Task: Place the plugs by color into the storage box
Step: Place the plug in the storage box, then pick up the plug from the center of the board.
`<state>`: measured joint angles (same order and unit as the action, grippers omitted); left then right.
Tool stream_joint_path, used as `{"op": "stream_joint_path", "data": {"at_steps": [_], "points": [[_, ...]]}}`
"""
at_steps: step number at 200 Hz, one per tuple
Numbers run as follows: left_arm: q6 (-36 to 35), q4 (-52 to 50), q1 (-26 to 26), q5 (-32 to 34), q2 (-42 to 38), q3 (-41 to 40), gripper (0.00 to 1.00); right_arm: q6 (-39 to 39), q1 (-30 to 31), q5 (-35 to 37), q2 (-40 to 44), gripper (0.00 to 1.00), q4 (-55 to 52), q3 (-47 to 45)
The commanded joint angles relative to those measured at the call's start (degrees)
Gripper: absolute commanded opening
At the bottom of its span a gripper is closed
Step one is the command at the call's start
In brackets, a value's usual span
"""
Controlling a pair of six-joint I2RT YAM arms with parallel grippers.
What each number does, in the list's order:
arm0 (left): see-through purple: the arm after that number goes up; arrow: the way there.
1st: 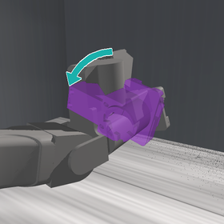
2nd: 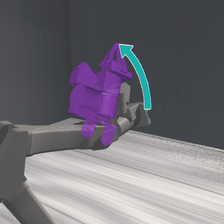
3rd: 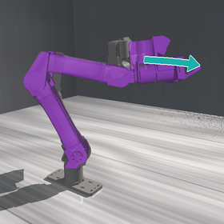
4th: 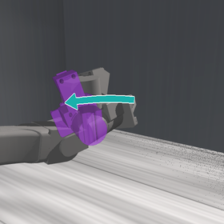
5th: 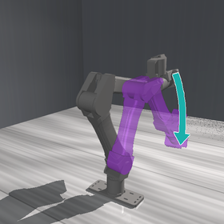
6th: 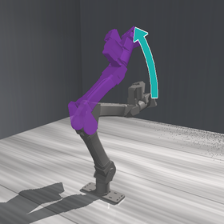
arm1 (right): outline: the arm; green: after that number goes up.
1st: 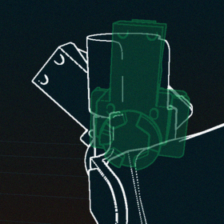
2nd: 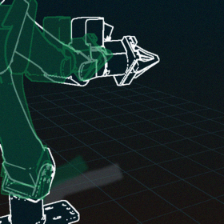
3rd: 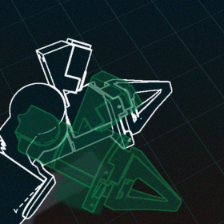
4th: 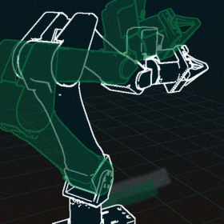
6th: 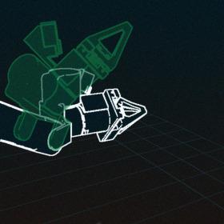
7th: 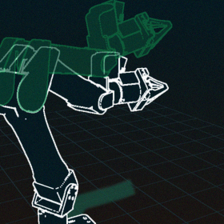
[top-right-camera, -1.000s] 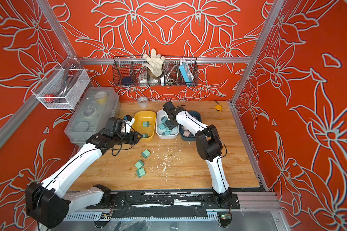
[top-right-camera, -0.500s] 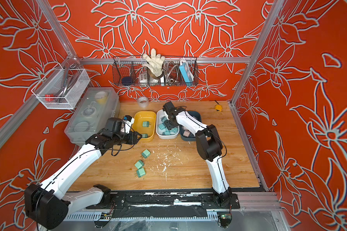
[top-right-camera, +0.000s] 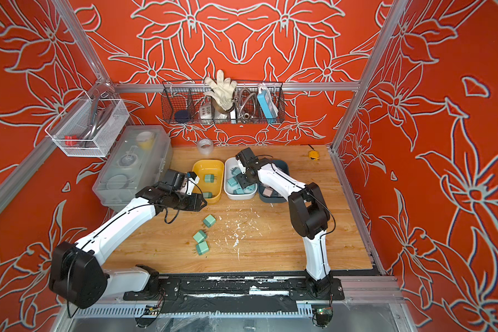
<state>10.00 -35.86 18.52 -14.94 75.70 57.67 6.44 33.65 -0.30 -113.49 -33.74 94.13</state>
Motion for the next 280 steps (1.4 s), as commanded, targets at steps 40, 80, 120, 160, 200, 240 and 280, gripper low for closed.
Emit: {"op": "stream_joint_path", "data": {"at_steps": [40,80,120,160,200,240,280], "points": [[-3.69,-9.32,10.97,13.53,2.95,2.58,0.55,3.45,-0.31,-0.41,13.26,0.61,7.42,-11.98],[-1.16,-8.38,13.12,16.32,3.41,1.82,0.55,6.67,-0.34,-4.50,20.85,0.61,11.44,-20.78],[1.38,-2.05,13.47,13.97,3.60,-2.13,0.56,8.26,-0.26,-6.44,27.74,0.62,13.39,-28.65],[3.08,1.56,13.89,13.98,5.01,-4.67,0.59,9.25,-0.32,-8.30,31.90,0.62,14.44,-34.11],[3.44,2.66,14.09,15.82,7.26,-5.35,0.59,9.56,-0.33,-9.51,32.81,0.62,14.91,-35.84],[4.05,5.14,14.09,16.84,10.15,-6.23,0.60,9.92,-0.33,-11.40,31.53,0.62,15.32,-36.22],[3.96,5.38,14.19,17.29,15.97,-3.72,0.60,10.12,-0.29,-12.29,29.97,0.62,16.90,-38.08]]}}
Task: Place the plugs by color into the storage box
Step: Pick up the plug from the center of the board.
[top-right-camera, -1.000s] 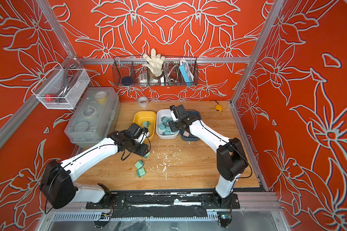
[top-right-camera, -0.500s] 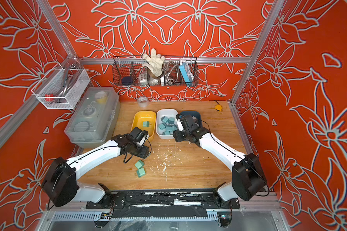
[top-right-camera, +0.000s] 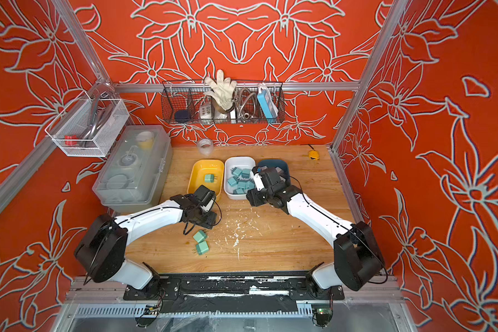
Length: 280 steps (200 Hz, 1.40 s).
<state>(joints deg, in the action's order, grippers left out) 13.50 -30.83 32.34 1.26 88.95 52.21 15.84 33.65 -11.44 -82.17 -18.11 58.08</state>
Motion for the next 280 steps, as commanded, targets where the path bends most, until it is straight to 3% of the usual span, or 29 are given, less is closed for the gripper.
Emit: {"op": "stream_joint_path", "data": {"at_steps": [1,46,108,154,237,258,280], "points": [[0.47,0.34,0.37,1.10,2.85,1.80,0.60,0.75,-0.27,-1.09,-1.34,0.62,1.30,-2.07],[0.63,0.33,0.58,1.20,6.19,2.56,0.59,0.45,-0.33,-0.43,-1.68,0.62,1.88,-2.81],[0.56,-0.41,1.34,1.99,5.65,2.90,0.47,0.47,-0.29,-0.40,-2.47,0.62,2.28,-2.97],[0.55,-1.10,2.55,2.52,2.16,2.39,0.38,0.82,-0.28,-0.42,-2.56,0.62,1.97,-2.90],[-1.44,-4.10,2.61,4.29,-8.77,5.26,0.33,2.73,-0.33,-3.14,0.60,0.62,1.00,0.19],[-3.73,-5.75,0.87,5.86,-9.08,8.20,0.33,3.58,-0.34,-3.15,1.11,0.62,1.64,0.56],[-4.61,-6.24,-3.15,3.42,-8.13,11.47,0.32,2.93,-0.31,-3.08,0.58,0.62,0.55,2.53]]}}
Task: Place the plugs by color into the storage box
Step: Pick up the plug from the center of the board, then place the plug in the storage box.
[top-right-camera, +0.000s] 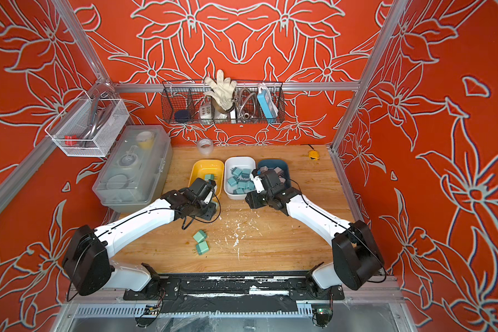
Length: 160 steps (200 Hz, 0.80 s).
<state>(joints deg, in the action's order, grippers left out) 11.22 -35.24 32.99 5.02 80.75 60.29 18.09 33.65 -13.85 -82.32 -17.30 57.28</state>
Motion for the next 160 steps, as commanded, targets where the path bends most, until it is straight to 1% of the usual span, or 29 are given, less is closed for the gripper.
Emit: {"op": "stream_joint_path", "data": {"at_steps": [1,31,48,73,90,107,122,130,148,160], "points": [[-2.34,-1.79,-3.99,-0.48,0.09,3.54,0.32,0.61,-0.32,-0.67,0.70,0.62,-0.40,3.44],[-2.90,0.03,-9.72,-3.01,4.21,7.57,0.31,0.26,-0.34,-0.59,-0.76,0.62,-1.34,6.72],[-2.61,0.63,-12.27,-2.57,8.08,10.18,0.30,0.59,-0.27,-1.13,-1.58,0.63,-0.59,7.36],[-3.02,1.95,-13.46,0.51,14.15,12.97,0.31,0.31,-0.32,-1.62,-2.55,0.62,-0.43,7.42],[-3.06,2.41,-14.08,0.87,18.68,14.74,0.33,-0.39,-0.31,-1.32,-2.67,0.62,-0.85,6.81],[-3.13,4.01,-14.42,2.14,23.22,16.21,0.37,-0.68,-0.26,-0.83,-2.40,0.62,-0.49,5.55],[-2.93,3.39,-14.43,2.19,26.87,18.59,0.38,-0.64,-0.31,-1.09,-2.44,0.63,0.02,4.57],[-2.72,3.32,-14.45,1.90,28.27,19.37,0.40,-0.51,-0.34,-1.26,-2.40,0.63,0.39,4.14],[-2.36,2.87,-14.45,1.23,30.44,20.85,0.58,-0.42,-0.34,-1.35,-2.23,0.63,0.98,3.55],[-2.11,2.22,-14.49,0.93,31.18,21.65,0.63,-0.42,-0.33,-1.34,-2.31,0.63,0.96,3.54]]}}
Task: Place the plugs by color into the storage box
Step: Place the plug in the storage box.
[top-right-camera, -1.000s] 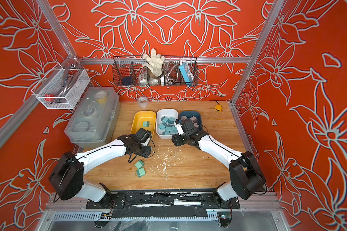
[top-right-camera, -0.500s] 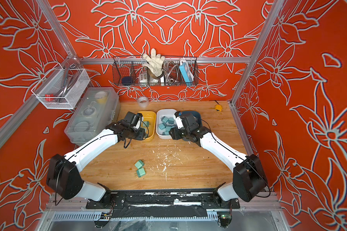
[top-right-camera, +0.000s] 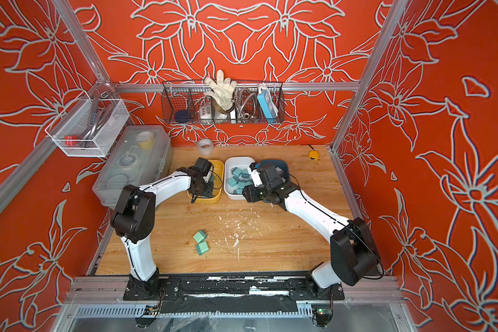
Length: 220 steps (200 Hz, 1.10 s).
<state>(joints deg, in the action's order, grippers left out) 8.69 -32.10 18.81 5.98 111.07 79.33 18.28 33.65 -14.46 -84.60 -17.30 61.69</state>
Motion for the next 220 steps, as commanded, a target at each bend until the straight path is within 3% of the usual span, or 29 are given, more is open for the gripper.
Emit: {"op": "stream_joint_path", "data": {"at_steps": [1,41,220], "points": [[0.44,-0.94,-0.28,-0.06,0.89,2.60,0.63,-0.62,-0.29,-0.74,-0.04,0.63,0.96,-0.87],[0.72,0.26,-0.28,-0.29,-0.38,1.41,0.68,-0.62,-0.33,-0.72,-1.24,0.63,1.17,-0.62],[1.20,0.51,0.50,-0.74,-7.57,-0.55,0.66,0.08,-0.33,-3.07,-3.09,0.63,0.83,0.27]]}}
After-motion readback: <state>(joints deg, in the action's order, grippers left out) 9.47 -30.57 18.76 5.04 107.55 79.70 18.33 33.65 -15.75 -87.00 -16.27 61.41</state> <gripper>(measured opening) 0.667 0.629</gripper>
